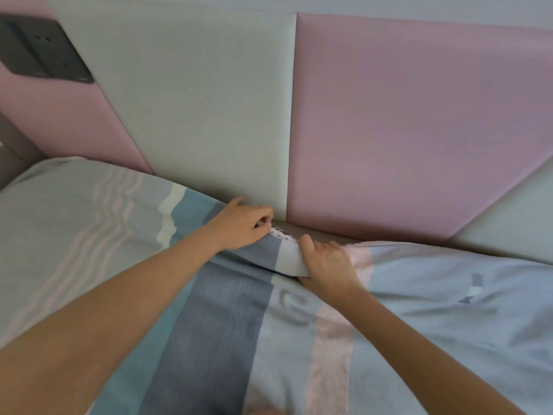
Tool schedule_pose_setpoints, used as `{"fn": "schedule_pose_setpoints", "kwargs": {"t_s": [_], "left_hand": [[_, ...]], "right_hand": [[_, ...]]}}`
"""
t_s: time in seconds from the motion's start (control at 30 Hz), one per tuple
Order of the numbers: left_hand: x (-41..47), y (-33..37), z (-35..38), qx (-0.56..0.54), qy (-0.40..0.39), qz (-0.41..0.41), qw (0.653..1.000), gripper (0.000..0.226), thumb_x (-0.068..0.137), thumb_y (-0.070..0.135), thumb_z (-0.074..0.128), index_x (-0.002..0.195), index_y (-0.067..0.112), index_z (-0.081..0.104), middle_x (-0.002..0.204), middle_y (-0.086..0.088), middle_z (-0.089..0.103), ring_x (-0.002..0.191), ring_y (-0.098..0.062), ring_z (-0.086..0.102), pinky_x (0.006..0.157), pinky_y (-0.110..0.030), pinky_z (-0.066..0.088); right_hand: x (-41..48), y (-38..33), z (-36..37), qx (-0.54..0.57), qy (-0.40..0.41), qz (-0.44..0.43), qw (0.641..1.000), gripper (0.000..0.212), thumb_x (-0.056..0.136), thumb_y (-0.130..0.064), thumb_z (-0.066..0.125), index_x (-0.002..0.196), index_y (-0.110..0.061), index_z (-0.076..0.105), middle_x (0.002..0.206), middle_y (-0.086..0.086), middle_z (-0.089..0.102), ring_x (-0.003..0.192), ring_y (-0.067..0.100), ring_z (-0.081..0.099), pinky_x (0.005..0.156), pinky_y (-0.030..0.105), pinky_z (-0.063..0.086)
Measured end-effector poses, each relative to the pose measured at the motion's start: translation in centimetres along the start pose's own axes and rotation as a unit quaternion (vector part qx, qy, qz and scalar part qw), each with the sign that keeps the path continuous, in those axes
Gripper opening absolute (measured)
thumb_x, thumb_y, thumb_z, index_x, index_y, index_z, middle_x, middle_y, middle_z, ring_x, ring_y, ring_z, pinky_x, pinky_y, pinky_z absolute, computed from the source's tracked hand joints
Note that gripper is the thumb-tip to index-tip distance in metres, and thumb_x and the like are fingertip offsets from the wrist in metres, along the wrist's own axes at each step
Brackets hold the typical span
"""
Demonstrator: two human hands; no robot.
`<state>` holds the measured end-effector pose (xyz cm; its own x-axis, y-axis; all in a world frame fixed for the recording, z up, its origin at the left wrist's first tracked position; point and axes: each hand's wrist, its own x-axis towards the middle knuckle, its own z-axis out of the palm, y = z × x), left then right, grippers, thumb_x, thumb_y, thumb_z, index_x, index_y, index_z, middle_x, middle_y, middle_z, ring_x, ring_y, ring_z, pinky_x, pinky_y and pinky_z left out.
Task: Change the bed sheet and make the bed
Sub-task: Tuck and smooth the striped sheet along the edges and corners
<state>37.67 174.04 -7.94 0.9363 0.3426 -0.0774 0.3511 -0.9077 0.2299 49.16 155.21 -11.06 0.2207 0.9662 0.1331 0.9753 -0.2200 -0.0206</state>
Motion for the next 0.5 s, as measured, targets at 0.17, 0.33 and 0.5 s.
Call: {"fn": "schedule_pose_setpoints", "kwargs": {"t_s": [0.17, 0.33, 0.5], "left_hand": [[-0.2, -2.2, -1.3, -0.03, -0.055, 0.053, 0.997, 0.036, 0.08, 0.06, 0.049, 0.075, 0.025, 0.042, 0.074, 0.006, 0.058, 0.076, -0.015, 0.056, 0.065, -0.034, 0.044], [-0.3, -2.9, -2.7, -0.055, -0.163, 0.03, 0.985, 0.034, 0.063, 0.068, 0.049, 0.079, 0.037, 0.047, 0.108, 0.015, 0.061, 0.102, -0.009, 0.056, 0.086, -0.038, 0.045], [1.3, -1.4, -3.4, -0.075, -0.214, 0.007, 0.974, 0.017, 0.085, 0.04, 0.052, 0.078, 0.024, 0.054, 0.097, 0.0, 0.059, 0.093, -0.019, 0.054, 0.081, -0.032, 0.042]], "right_hand": [[0.3, 0.4, -2.9, 0.066, -0.09, -0.001, 0.994, 0.061, 0.075, -0.046, 0.073, 0.115, -0.011, 0.044, 0.098, 0.006, 0.064, 0.09, 0.03, 0.062, 0.065, 0.032, 0.026], [1.0, 1.4, -4.3, 0.201, -0.166, 0.076, 0.962, 0.037, 0.097, -0.052, 0.037, 0.098, -0.021, 0.057, 0.095, 0.005, 0.065, 0.099, 0.031, 0.058, 0.071, 0.033, 0.031], [3.1, 2.4, -5.7, 0.291, -0.281, 0.18, 0.897, 0.059, 0.1, -0.053, 0.022, 0.123, -0.01, 0.057, 0.129, 0.009, 0.055, 0.125, 0.029, 0.046, 0.093, 0.03, 0.034]]}}
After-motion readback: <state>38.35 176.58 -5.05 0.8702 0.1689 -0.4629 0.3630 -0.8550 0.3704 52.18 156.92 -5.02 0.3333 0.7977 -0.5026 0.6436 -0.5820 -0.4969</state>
